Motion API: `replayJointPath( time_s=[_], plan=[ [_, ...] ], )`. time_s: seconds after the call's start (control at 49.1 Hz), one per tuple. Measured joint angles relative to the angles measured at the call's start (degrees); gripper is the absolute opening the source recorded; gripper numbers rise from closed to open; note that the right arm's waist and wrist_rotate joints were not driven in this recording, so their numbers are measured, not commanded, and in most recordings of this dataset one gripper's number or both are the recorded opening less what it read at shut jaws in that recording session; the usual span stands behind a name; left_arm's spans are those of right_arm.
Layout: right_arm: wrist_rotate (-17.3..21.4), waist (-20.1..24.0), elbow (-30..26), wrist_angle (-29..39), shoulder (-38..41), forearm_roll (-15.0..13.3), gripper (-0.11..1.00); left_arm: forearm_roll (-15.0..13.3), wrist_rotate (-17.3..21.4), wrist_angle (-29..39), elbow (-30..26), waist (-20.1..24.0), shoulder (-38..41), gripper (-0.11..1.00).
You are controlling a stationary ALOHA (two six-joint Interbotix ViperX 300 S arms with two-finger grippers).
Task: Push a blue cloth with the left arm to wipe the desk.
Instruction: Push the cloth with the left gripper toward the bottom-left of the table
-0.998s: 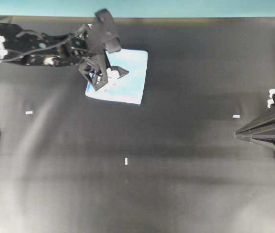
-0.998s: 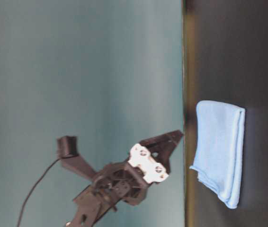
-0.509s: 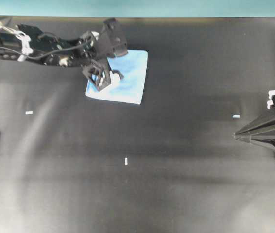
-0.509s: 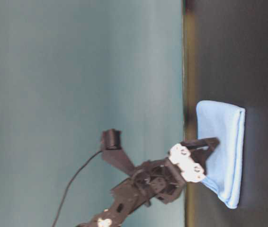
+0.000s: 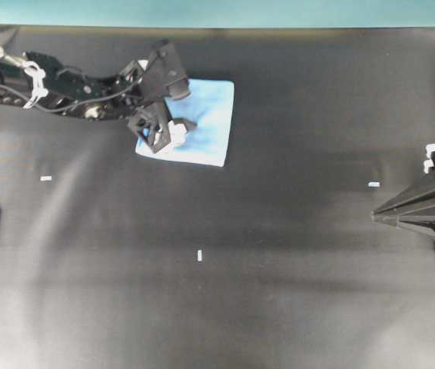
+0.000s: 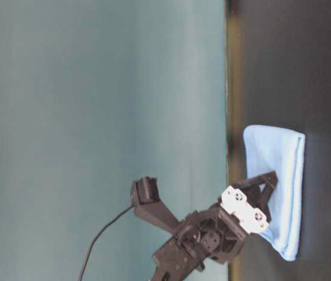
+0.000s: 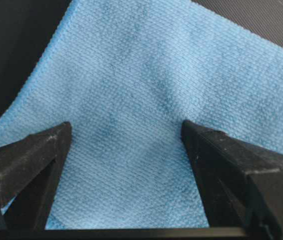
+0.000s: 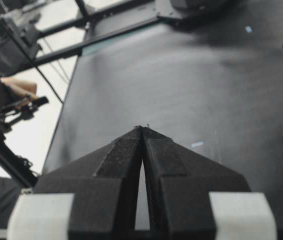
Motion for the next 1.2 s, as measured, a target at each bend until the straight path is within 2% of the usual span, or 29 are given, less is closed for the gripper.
replayJointPath(
  time_s=[0.204,0.509,0.774,0.937,1.201],
  plan=[
    [0.0,0.0,0.1,-0.2,-0.4,0.0,0.0,0.0,-0.5,-3.1,5.1,-2.4,-2.8,0.87],
    [0.0,0.0,0.3,-0.6,-0.5,0.0,0.0,0.0,-4.8,-3.4,11.9,-9.5,-7.4,0.87],
    [-0.1,0.0,0.5,-0.6,-0.5,0.0,0.0,0.1,-10.2,-3.3,15.8,-19.7,-10.5,0.87],
    [0.0,0.0,0.5,-0.9,-0.4,0.1,0.0,0.1,-14.3,-3.3,17.7,-27.5,-12.6,0.86],
    [-0.1,0.0,0.4,-2.5,-1.0,0.0,0.0,0.1,-15.8,-2.7,18.4,-39.6,-13.5,0.87]
  ],
)
